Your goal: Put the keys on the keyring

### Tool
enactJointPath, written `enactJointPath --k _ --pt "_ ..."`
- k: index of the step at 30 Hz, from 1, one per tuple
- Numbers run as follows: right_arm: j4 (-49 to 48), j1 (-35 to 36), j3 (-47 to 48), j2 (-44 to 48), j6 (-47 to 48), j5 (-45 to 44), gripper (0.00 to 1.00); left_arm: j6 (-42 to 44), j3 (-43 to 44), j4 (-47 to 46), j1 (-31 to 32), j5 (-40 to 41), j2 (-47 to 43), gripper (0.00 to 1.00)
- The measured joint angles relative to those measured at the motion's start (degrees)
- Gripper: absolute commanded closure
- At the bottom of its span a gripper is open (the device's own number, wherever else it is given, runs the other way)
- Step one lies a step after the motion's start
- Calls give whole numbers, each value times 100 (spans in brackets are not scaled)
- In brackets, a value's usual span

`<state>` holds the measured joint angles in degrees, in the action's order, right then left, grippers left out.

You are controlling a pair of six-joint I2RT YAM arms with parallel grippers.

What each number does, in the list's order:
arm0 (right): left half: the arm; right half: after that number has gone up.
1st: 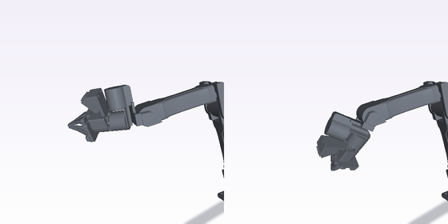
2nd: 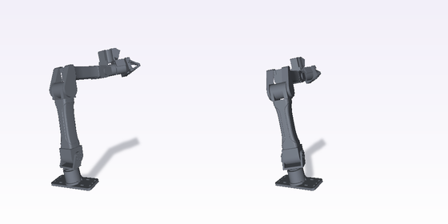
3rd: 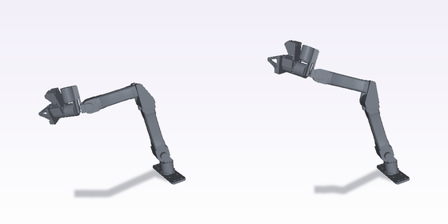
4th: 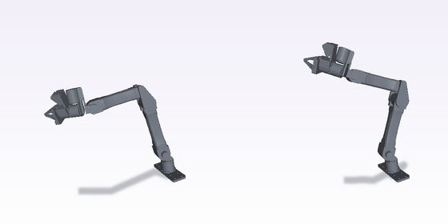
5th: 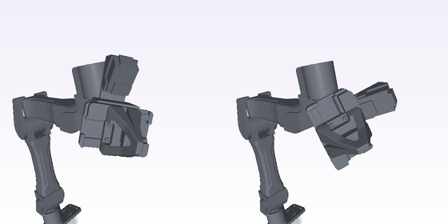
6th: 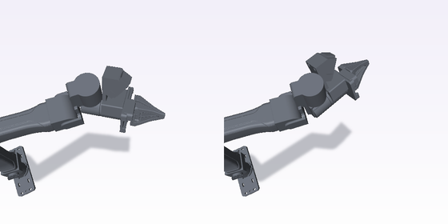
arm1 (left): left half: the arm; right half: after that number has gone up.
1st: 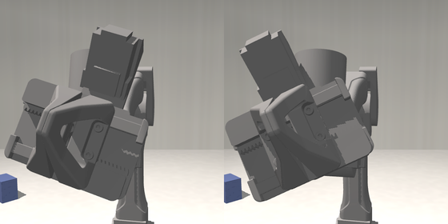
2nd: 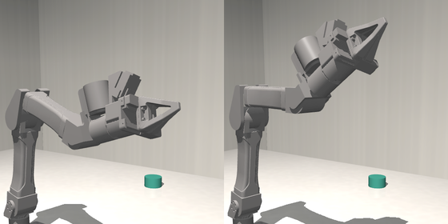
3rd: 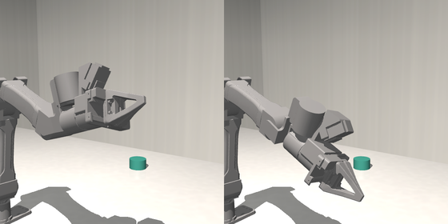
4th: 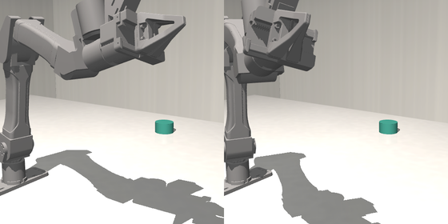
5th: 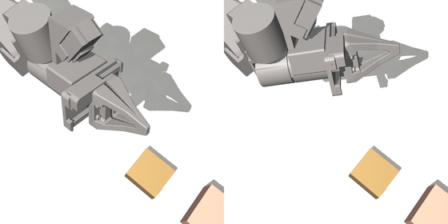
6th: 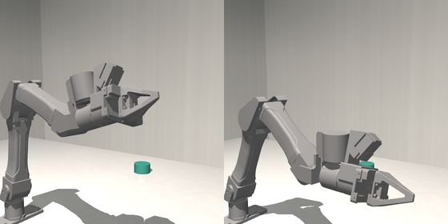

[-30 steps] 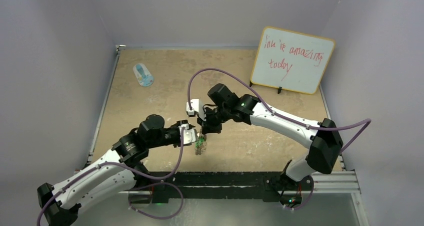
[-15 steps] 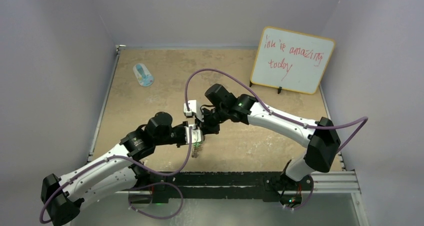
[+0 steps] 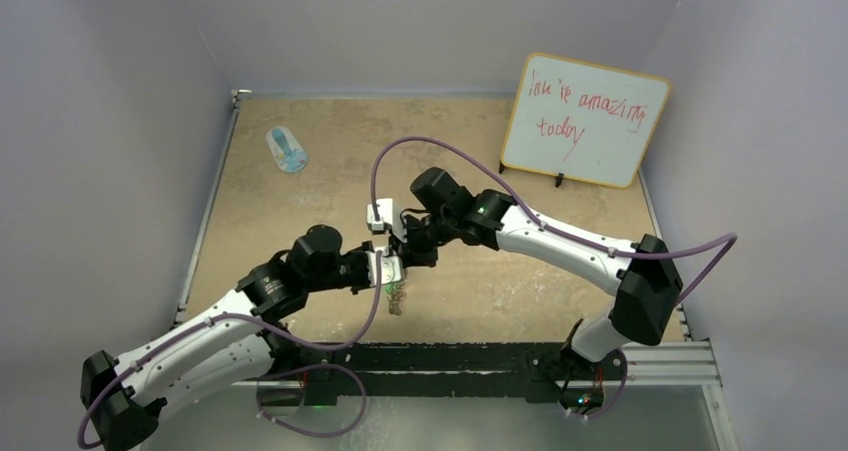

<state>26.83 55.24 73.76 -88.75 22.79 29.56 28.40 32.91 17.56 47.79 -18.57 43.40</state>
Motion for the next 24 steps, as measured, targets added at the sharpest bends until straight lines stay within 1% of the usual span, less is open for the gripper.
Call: enactJointPath --k 8,17,22,24 --pt "-385 -96 -365 238 -149 2 100 -297 -190 -37 2 173 -474 100" --pt "-625 -245 -610 258 -216 140 100 -490 -236 -164 4 256 -619 100" --pt "-979 -260 -850 258 -238 201 100 -592 -389 -306 4 258 -732 100" --pt "-1259 -267 -1054 291 -282 219 96 -643 -426 -343 4 258 -754 100"
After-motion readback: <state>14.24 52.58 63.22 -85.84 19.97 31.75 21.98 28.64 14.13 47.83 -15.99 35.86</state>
